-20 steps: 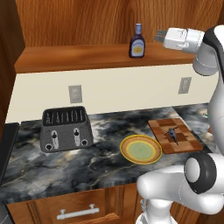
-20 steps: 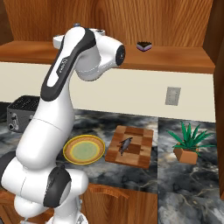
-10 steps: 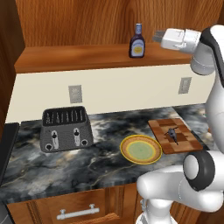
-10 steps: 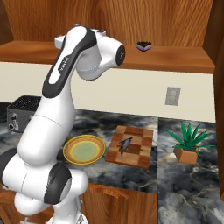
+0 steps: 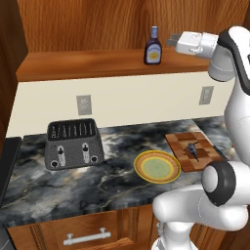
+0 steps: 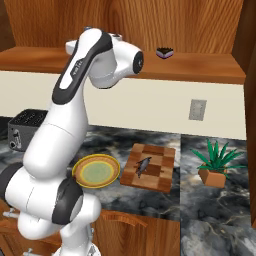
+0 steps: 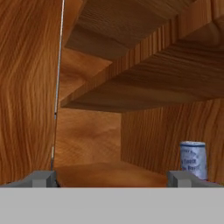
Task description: Pick the fish from the plate and place it on the cutting board. Then pick the condiment bottle from the cabinet and place it next to the cutting board.
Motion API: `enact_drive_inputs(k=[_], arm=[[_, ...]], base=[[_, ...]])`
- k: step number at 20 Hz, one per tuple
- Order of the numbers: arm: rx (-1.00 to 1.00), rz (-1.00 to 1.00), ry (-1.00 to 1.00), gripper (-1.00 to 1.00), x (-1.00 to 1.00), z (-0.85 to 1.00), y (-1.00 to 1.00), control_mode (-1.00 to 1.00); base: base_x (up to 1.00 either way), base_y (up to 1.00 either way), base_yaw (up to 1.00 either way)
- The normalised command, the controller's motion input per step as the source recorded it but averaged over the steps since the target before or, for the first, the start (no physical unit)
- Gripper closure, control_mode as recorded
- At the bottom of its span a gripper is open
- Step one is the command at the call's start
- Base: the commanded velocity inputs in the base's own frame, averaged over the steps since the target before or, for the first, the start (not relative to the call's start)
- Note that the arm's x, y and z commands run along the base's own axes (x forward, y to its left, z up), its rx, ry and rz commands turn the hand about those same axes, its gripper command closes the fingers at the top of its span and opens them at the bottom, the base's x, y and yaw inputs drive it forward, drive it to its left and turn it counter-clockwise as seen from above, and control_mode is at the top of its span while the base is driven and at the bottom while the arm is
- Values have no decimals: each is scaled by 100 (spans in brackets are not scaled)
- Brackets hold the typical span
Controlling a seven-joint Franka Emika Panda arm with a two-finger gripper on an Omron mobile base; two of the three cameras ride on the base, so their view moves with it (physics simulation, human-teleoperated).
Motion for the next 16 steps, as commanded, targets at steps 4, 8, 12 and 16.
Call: enact_drive_inputs(k=[4, 8, 12, 16], arm=[[0, -1, 0, -100, 20, 0, 0, -100], [0, -1, 0, -100, 18, 0, 0, -100], [0, -1, 0, -100, 14, 0, 0, -100], [0, -1, 0, -100, 10, 0, 0, -100]], base=[[0, 0, 0], [0, 0, 0], [0, 0, 0], [0, 0, 0]])
